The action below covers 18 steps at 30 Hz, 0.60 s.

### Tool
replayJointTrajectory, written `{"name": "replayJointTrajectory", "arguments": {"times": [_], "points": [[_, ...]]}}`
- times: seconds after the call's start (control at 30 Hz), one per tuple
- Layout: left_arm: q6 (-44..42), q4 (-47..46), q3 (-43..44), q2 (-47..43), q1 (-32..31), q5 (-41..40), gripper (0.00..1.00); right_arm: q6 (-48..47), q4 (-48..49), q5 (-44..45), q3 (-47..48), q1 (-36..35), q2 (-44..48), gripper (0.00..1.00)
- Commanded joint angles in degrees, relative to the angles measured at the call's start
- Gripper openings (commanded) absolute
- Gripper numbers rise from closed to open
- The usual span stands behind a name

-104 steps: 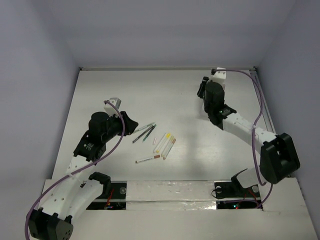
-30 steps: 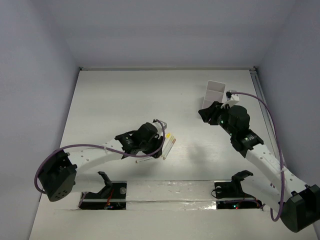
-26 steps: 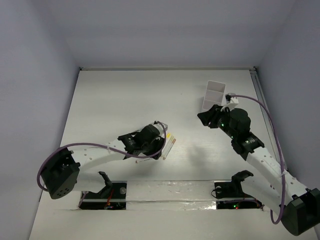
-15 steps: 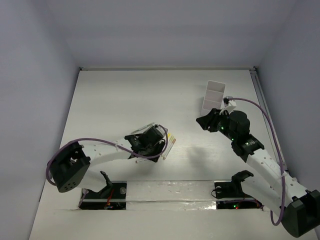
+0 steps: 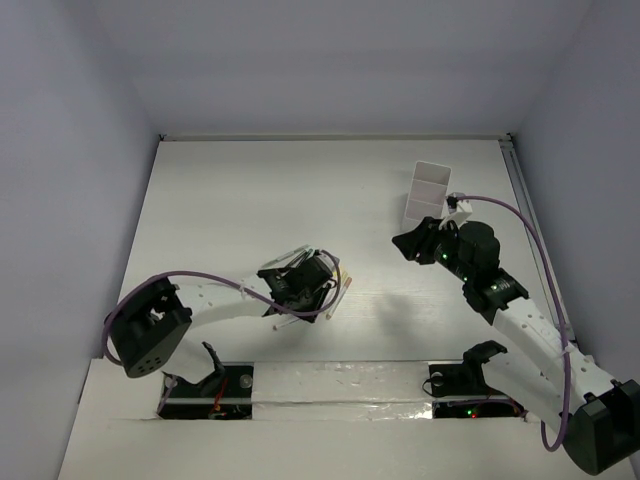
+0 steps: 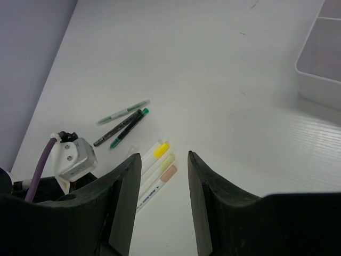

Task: Sort the stationery into containers
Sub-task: Pick up the pen from the center of the board.

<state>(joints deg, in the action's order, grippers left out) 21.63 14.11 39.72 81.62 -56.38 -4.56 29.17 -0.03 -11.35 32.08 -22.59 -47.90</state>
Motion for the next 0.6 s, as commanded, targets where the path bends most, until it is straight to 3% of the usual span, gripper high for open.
{"name": "replayJointTrajectory", "arguments": {"times": [0.0, 0.17, 0.33, 0.43, 0.57], "points": [[1.22, 1.8, 0.35, 2.57, -0.66, -0.01, 0.28, -0.78, 0.91, 1.07, 0.36, -0.53, 0.53, 0.46], [1.93, 2.5, 0.44, 4.51, -1.71, 0.78, 0.16, -0.87, 0.56, 1.77, 0.62, -0.53, 0.44, 0.46], [2.72, 3.03, 0.79, 5.12, -1.72, 1.48, 0.11, -0.87, 0.21, 2.48, 1.32, -0.53, 0.7, 0.46], [2.98, 3.47, 1.06, 5.74, -1.72, 2.36, 0.0, -1.13, 0.21, 3.09, 1.67, -0.53, 0.88, 0.46], [3.77, 4.61, 1.32, 3.99, -1.72, 3.67, 0.0, -1.13, 0.21, 2.57, 1.85, -0.53, 0.26, 0.46]]}}
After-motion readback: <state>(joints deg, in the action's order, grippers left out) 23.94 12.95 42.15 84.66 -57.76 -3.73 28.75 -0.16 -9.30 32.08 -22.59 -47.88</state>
